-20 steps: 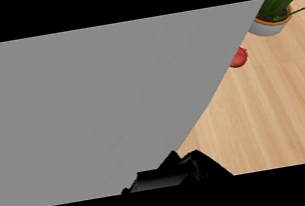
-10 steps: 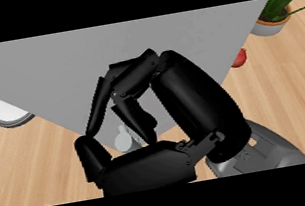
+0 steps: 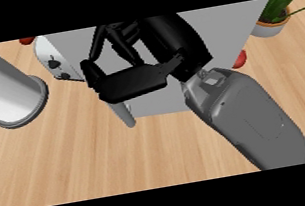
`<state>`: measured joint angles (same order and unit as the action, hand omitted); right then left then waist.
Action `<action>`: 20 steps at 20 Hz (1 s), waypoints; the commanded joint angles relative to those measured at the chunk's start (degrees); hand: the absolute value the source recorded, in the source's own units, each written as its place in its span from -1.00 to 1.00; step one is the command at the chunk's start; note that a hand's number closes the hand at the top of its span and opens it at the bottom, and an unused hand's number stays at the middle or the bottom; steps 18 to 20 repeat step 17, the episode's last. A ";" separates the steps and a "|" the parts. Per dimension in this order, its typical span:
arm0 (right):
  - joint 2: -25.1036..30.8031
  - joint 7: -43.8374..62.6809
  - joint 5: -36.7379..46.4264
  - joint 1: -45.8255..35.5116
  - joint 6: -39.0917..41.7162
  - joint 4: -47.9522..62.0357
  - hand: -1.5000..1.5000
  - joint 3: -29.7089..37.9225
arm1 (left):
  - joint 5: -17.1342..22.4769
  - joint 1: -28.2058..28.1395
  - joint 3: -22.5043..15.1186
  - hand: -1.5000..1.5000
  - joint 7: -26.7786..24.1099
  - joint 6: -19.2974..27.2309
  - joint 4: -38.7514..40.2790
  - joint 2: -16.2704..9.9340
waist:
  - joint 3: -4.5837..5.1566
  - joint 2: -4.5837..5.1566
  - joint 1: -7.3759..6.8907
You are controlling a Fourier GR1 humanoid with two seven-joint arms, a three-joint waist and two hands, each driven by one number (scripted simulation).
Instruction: Pick up the bottled water, place it into the cabinet and close the cabinet
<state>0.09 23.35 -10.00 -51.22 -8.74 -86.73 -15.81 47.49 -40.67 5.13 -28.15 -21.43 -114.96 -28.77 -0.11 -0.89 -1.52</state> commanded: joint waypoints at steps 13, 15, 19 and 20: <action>2.79 -8.89 2.15 -1.85 2.20 18.99 1.00 5.80 | 1.51 4.95 0.92 1.00 2.93 -0.64 0.95 -0.64 | 0.22 2.27 -0.92; 2.84 -8.29 2.34 -2.44 1.61 18.84 1.00 6.31 | 1.94 4.45 0.72 1.00 3.75 -0.83 -0.36 -1.08 | 0.19 2.03 -1.14; 3.27 -10.96 2.29 -0.15 2.35 18.67 1.00 6.32 | 0.79 4.14 -0.09 1.00 3.49 0.07 -0.91 0.12 | 0.14 2.06 -1.28; 3.27 -10.96 2.29 -0.15 2.35 18.67 1.00 6.32 | 0.79 4.14 -0.09 1.00 3.49 0.07 -0.91 0.12 | 0.14 2.06 -1.28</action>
